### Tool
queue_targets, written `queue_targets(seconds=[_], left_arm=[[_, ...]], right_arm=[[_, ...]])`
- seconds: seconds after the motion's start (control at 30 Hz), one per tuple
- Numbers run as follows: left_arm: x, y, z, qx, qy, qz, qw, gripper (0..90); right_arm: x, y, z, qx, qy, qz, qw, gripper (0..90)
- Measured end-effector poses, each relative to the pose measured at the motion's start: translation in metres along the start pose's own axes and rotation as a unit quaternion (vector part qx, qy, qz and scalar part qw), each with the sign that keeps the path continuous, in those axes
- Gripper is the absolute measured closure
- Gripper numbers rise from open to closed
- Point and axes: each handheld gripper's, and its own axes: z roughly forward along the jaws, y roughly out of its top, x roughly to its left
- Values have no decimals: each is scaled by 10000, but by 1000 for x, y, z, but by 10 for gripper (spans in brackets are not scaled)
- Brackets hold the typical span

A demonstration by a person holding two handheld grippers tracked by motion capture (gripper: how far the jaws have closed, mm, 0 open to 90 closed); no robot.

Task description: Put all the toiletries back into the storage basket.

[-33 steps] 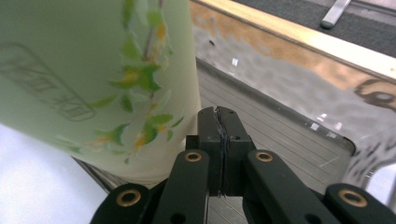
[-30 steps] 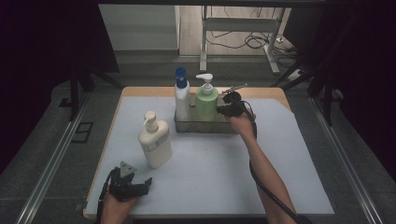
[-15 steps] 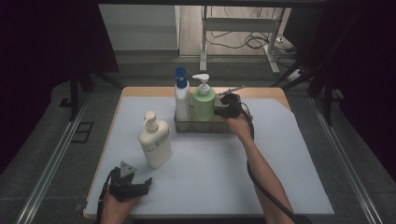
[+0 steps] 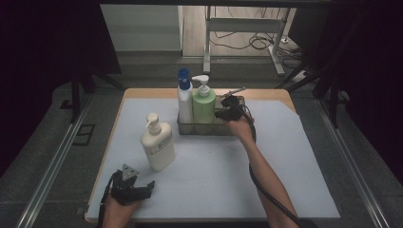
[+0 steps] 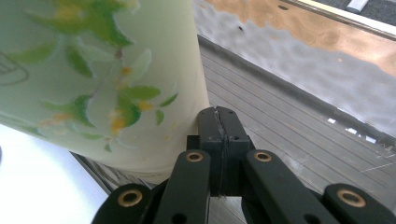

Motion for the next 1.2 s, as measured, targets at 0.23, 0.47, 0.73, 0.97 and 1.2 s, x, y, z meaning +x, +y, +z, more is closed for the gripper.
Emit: queue_targets(seconds=[0.23,0.47,0.73,0.97,1.2], left_arm=[[0,0,0,0,0,2,10000,121],[0,0,0,1,1,5,10000,121],[0,0,0,-3,-3,-1,10000,121],[0,0,0,-6,0,-1,10000,121],[0,0,0,-10,2,-2,10000,121]], right_arm=[[2,1,-1,27,-28,15,10000,896],[2,0,-1,47,-11,22,10000,896],[0,-2,-2,-6,-92,5,10000,839],[-1,-2,-13,-122,-60,-51,9999,776],[2,-5,-25,-199,-17,-210,9996,663]])
